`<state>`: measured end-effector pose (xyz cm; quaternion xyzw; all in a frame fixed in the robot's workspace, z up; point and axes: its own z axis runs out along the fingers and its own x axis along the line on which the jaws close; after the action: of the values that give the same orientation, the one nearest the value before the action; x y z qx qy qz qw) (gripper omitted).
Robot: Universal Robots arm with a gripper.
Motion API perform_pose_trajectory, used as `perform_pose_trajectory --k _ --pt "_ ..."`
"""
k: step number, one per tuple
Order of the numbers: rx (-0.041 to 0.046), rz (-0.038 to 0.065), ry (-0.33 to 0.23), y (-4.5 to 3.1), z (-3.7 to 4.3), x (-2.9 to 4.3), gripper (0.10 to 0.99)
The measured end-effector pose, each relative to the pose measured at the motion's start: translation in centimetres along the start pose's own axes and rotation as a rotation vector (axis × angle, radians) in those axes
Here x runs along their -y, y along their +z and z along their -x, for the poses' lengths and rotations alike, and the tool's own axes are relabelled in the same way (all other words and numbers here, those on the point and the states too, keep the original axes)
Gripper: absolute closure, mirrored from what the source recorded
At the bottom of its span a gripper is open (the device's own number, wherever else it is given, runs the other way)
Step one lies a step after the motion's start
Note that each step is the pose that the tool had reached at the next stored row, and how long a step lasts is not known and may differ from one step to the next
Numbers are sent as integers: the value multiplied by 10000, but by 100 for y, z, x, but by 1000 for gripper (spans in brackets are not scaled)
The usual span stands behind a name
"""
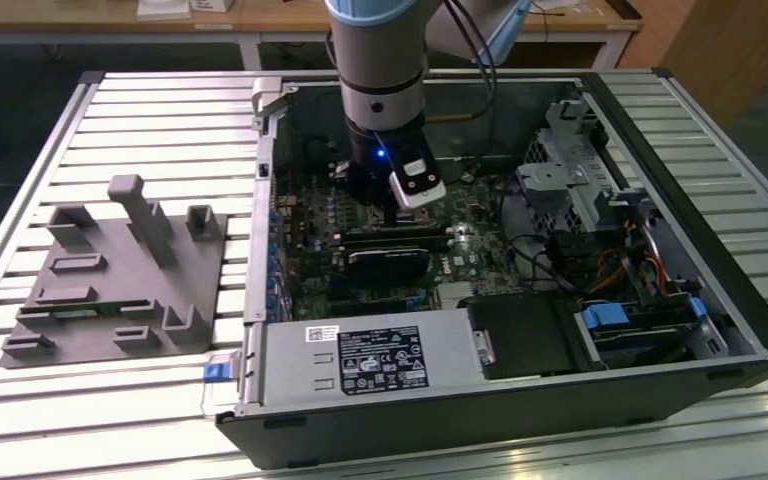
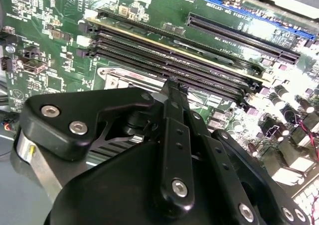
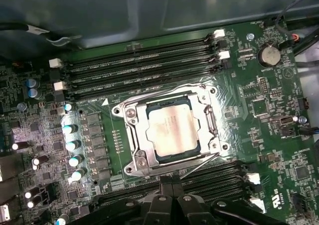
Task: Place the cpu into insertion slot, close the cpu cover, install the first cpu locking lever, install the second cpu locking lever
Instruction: 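Install the second cpu locking lever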
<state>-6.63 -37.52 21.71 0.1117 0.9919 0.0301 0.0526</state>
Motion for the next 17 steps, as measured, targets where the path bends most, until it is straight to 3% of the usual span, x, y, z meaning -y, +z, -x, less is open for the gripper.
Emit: perform_pose_trajectory --k 5,10,15,17 --pt "-2 8 0 2 -1 2 980" --pt "-29 161 18 8 -17 40 980" --pt "-147 766 86 13 -25 108 980" --pt "-181 915 104 17 -21 145 980"
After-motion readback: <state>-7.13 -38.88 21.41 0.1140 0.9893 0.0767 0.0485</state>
